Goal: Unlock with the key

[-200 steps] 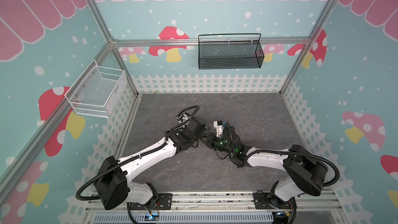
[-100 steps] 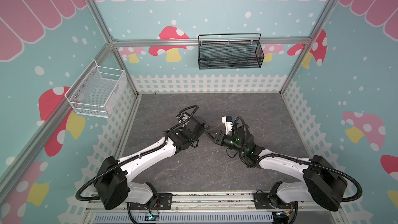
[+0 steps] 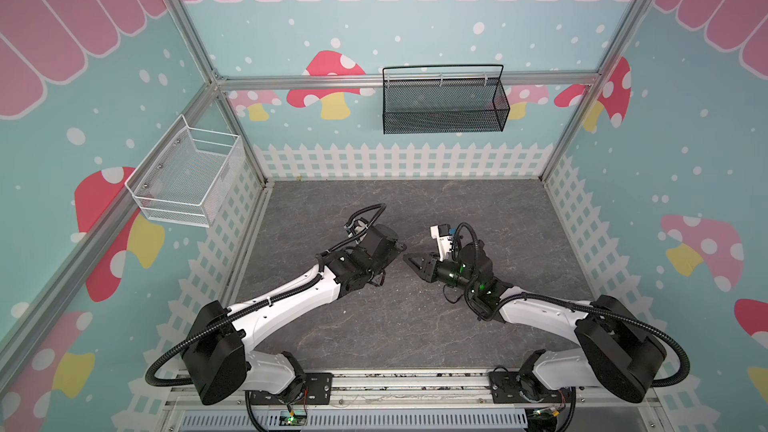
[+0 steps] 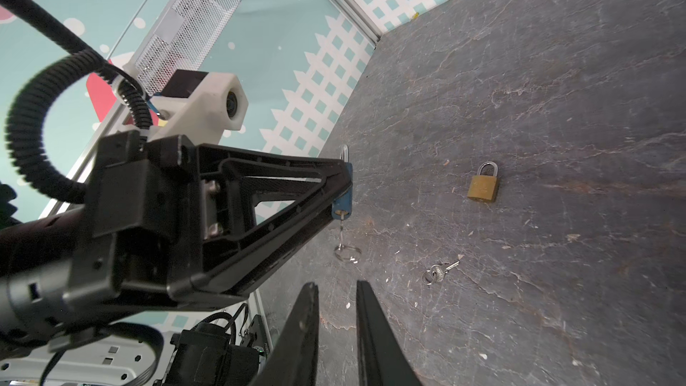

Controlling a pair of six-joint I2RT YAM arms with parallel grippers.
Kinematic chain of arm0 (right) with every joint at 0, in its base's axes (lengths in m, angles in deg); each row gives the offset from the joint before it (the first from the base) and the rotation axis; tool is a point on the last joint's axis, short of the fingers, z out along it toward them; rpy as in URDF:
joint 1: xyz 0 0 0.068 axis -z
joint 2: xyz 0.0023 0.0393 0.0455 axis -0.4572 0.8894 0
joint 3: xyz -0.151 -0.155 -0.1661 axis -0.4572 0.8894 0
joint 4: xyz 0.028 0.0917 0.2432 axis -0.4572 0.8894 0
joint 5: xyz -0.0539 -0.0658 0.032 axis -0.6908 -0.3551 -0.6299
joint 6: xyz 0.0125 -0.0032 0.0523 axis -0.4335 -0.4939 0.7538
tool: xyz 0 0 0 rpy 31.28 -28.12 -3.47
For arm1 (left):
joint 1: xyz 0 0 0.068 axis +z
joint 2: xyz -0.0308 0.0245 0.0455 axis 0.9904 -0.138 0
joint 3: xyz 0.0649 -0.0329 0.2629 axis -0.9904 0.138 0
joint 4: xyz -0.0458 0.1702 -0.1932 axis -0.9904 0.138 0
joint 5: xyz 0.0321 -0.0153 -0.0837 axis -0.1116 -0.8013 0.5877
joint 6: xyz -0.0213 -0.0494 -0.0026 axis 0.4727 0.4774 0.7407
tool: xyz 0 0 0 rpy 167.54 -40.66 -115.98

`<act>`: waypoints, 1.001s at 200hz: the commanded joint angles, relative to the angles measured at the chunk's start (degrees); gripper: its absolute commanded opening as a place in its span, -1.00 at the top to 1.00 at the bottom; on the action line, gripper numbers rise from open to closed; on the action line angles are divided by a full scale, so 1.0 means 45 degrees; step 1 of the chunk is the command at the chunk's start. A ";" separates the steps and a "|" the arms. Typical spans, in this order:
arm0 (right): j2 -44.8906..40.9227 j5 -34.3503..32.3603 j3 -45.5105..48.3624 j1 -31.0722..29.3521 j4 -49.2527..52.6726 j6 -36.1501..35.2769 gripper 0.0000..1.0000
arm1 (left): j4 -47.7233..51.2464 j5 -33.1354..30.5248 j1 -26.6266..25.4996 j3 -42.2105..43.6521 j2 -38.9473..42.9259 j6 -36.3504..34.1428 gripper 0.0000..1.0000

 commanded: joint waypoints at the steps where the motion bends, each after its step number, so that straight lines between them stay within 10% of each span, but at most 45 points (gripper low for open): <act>1: 0.0351 -0.0095 -0.0355 -0.0106 -0.0804 -0.0485 0.59 | -0.0040 -0.0136 -0.0114 -0.0217 0.0231 0.0129 1.00; 200: 0.1476 -0.0189 -0.0661 -0.0441 -0.1726 0.0107 0.97 | -0.0092 0.0037 -0.0332 -0.0320 0.0349 0.0303 1.00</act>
